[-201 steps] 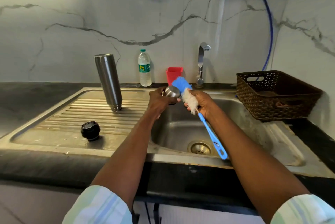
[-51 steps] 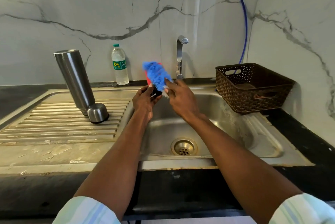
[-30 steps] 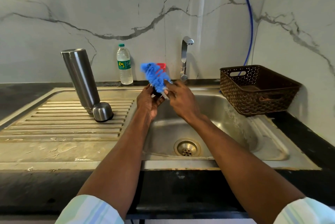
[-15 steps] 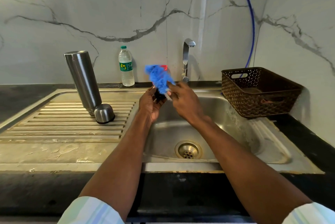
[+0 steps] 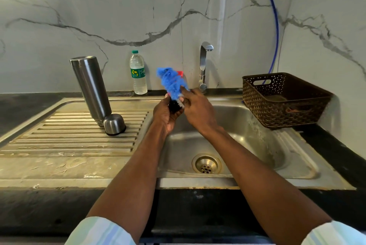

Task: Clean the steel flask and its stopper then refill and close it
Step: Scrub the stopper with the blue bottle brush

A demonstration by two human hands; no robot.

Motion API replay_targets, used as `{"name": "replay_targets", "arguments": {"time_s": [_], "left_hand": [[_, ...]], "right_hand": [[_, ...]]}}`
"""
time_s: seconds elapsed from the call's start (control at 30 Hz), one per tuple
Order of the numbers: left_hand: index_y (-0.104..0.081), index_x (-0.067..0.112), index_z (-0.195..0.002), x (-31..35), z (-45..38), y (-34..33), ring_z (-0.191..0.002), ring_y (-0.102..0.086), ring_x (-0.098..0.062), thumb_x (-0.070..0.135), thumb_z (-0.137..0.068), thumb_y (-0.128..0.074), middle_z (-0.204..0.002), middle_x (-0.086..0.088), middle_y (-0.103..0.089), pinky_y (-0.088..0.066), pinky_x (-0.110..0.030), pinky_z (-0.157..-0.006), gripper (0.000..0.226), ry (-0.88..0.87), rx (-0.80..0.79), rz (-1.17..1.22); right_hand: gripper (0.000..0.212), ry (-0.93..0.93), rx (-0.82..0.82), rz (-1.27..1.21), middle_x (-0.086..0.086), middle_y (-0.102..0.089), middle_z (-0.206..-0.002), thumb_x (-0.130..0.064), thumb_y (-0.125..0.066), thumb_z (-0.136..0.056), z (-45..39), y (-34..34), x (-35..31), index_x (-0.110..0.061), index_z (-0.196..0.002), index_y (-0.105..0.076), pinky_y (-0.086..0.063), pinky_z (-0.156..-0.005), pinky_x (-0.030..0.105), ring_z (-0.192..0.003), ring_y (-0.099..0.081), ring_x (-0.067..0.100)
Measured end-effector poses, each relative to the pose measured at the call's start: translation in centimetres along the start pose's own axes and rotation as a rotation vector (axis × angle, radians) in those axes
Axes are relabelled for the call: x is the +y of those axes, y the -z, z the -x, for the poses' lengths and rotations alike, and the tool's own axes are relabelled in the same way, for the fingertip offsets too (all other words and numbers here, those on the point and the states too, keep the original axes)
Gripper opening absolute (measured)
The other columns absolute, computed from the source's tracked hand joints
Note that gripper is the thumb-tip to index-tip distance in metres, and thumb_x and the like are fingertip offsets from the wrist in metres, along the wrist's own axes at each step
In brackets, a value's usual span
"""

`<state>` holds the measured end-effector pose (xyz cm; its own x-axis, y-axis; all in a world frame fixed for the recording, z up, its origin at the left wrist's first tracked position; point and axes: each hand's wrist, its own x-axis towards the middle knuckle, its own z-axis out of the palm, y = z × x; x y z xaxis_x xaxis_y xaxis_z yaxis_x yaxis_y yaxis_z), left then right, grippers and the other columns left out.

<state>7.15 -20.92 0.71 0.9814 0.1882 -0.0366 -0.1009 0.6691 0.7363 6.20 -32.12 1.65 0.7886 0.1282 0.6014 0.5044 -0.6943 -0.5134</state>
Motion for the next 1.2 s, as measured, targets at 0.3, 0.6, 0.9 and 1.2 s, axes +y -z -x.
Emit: {"name": "replay_targets", "arguments": {"time_s": [0.3, 0.6, 0.9, 1.2], "left_hand": [[-0.064, 0.001, -0.11, 0.2, 0.1, -0.1, -0.083, -0.071, -0.024, 0.021, -0.098, -0.058, -0.098, -0.015, -0.073, -0.061, -0.031, -0.066, 0.024, -0.024, -0.018, 0.041], [-0.064, 0.001, -0.117, 0.0, -0.3, 0.1, -0.095, -0.071, -0.027, 0.023, -0.097, -0.061, -0.111, -0.019, -0.072, -0.058, -0.038, -0.088, 0.03, -0.004, -0.066, 0.063], [-0.061, 0.003, -0.111, 0.2, -0.3, 0.2, -0.09, -0.069, -0.024, 0.019, -0.097, -0.061, -0.1, -0.015, -0.071, -0.059, -0.032, -0.077, 0.022, -0.015, -0.086, 0.081], [-0.063, 0.0, -0.115, 0.3, -0.3, 0.2, -0.085, -0.069, -0.021, 0.014, -0.096, -0.06, -0.099, -0.014, -0.071, -0.059, -0.028, -0.072, 0.024, 0.012, -0.096, 0.161]], "right_hand": [[0.043, -0.066, -0.016, -0.038, 0.005, -0.05, -0.136, -0.034, -0.045, -0.102, -0.3, 0.0, 0.6, -0.026, -0.144, -0.046, -0.048, -0.091, 0.037, -0.119, -0.053, 0.023], [0.044, -0.014, -0.023, 0.003, 0.004, -0.049, -0.135, -0.034, -0.045, -0.102, -0.1, 0.0, 0.7, -0.028, -0.146, -0.043, -0.051, -0.089, 0.041, -0.118, -0.053, 0.024], [0.045, -0.095, 0.005, -0.073, 0.007, -0.048, -0.141, -0.031, -0.046, -0.103, -0.5, 0.3, 1.4, -0.022, -0.146, -0.044, -0.043, -0.095, 0.034, -0.126, -0.049, 0.024], [0.044, -0.017, -0.005, -0.057, 0.005, -0.049, -0.134, -0.033, -0.045, -0.103, 0.0, -0.2, 0.4, -0.025, -0.146, -0.043, -0.048, -0.087, 0.034, -0.116, -0.053, 0.023]]}}
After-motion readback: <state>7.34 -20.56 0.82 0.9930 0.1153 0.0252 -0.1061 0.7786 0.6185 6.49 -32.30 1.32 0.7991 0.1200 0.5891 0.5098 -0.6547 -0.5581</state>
